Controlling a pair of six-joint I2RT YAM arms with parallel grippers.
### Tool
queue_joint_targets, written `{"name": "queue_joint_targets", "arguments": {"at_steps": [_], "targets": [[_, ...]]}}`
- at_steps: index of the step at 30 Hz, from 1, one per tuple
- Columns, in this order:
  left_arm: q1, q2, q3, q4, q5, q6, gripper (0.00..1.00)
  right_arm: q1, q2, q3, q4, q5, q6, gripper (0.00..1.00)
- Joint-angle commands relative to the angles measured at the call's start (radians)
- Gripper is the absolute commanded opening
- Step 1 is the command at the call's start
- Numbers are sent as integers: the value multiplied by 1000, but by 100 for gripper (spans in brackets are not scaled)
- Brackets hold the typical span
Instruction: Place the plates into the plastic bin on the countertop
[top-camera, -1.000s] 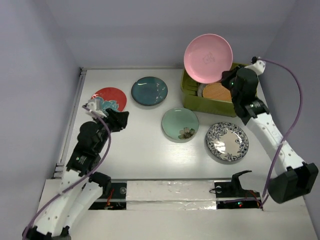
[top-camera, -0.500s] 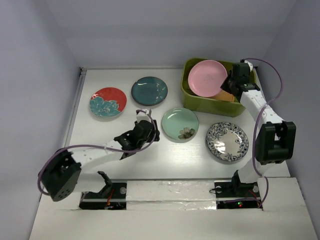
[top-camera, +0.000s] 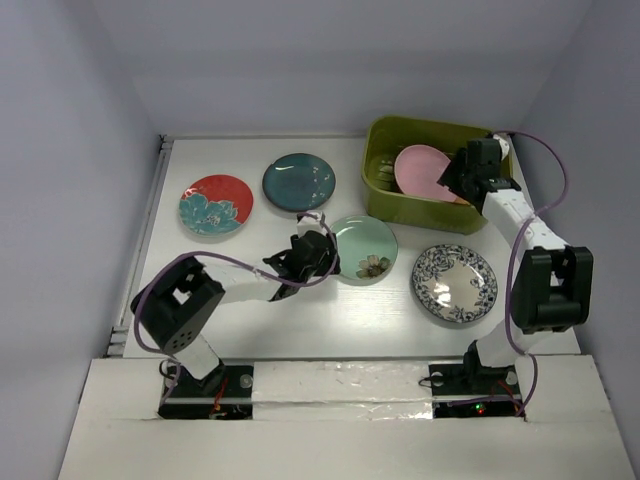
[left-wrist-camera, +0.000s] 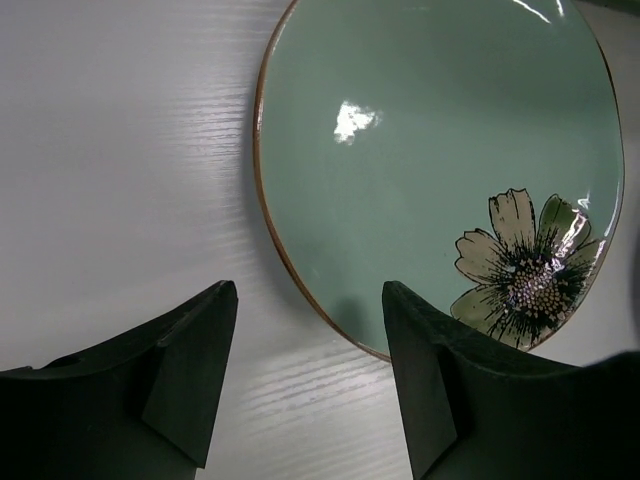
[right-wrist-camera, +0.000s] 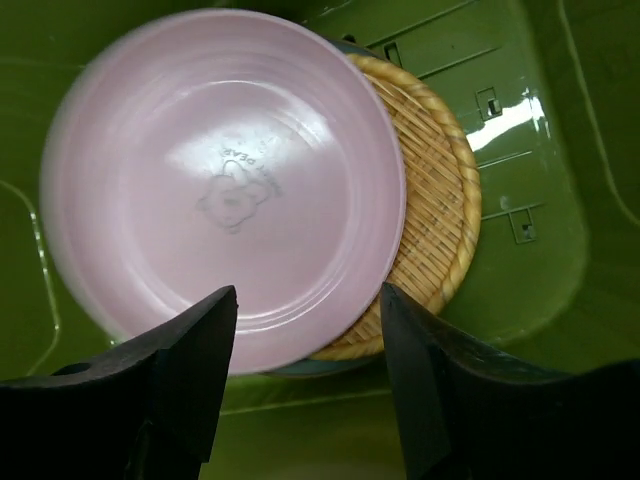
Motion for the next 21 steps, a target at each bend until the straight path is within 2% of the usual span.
{"name": "queue_joint_targets", "arguments": {"at_steps": [1,5,6,7,8,11,18,21], "targets": [[36,38,40,97,54,-26,57,-5,-95,-12,79,23,9,65],[59,69,32,129,70,-58,52,-5,-210,-114,155,-17,50,63],[59,77,27,135,67,-64,52,-5,-280,-140,206,-36,60,61],[59,83,27,149,65,-66,52,-5,-317,-168,232,-58,70,59],[69,92,30,152,70,-67,52,-5,-356,-194,255,-104,92,52],[78,138,56,160,101,-86,51,-5,-488,-292,342,-179,127,44],[96,177,9,270,147,-167,42,129,-669,-439,399,-274,121,45],[96,184,-17,319,151,-204,34,225,-735,-515,424,-277,121,46]]}}
